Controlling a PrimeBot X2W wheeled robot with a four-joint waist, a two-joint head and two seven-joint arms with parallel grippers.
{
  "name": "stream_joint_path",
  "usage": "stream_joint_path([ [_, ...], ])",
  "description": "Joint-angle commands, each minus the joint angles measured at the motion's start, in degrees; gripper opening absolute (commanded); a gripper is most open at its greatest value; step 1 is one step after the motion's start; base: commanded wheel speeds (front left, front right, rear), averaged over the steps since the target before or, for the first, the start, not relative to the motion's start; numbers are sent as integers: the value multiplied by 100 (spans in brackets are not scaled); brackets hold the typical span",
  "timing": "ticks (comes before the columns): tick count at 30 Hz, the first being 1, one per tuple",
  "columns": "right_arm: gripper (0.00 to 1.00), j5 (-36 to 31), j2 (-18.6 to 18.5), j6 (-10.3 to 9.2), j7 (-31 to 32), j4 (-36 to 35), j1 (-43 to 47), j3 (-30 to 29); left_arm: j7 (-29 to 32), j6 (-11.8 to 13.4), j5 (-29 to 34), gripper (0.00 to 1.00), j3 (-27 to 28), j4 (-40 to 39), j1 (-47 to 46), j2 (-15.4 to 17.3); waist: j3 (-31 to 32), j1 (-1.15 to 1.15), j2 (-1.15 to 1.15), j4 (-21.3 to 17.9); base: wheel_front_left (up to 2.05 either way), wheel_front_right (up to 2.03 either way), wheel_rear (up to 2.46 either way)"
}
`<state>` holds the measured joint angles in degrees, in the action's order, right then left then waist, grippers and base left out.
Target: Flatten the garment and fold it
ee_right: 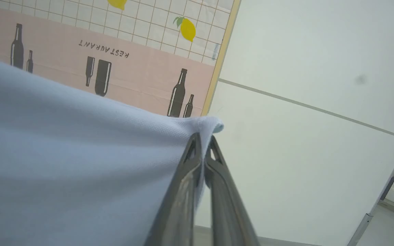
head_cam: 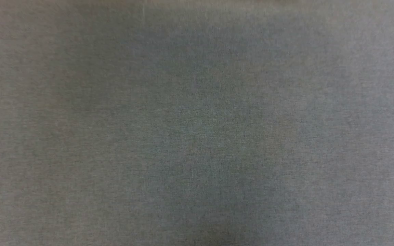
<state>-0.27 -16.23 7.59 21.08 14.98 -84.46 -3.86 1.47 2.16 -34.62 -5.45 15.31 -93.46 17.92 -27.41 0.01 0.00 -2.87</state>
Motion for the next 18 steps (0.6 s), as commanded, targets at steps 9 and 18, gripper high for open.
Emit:
stream_joint_path([
  [9,0,-81,109,-10,-683,806,-45,-100,-173,-599,-34,0,-189,822,314,223,-609,-1,0,-38,0,0,0],
  [18,0,795,-17,-10,-346,1101,1744,624,-182,-906,197,0,-942,1654,2285,740,-7,-1,0,183,0,0,0],
])
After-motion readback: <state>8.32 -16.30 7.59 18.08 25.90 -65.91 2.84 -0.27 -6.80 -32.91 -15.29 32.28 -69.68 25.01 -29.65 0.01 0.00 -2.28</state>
